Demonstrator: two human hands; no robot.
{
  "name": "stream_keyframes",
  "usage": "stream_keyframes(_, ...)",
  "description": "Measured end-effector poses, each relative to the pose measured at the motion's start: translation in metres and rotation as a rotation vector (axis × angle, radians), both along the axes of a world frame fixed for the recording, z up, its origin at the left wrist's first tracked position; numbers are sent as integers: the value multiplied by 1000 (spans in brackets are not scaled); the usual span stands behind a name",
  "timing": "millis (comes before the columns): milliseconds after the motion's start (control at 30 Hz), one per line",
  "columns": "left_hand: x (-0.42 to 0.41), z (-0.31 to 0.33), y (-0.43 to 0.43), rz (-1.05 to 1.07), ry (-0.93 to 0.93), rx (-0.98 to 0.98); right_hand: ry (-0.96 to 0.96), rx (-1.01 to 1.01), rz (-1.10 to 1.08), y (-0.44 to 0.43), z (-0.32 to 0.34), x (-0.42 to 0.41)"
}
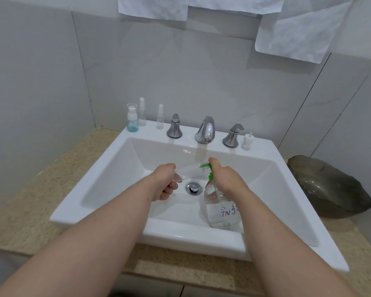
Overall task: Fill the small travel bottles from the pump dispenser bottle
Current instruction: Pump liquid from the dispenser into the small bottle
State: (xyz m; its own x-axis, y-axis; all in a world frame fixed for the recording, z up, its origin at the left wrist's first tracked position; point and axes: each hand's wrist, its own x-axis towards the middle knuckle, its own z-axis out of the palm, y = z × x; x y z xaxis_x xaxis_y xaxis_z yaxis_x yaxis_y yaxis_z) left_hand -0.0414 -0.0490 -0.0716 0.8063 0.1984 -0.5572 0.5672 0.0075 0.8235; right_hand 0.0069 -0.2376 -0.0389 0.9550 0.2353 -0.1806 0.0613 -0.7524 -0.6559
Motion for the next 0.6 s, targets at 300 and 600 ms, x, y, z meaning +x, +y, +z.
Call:
stream_keyframes(300,-1,0,0,-37,15,0,317,283,-32,-9,-5,7)
stream_keyframes(600,1,-3,2,17,4,10,251,286,-46,-2,-5,6)
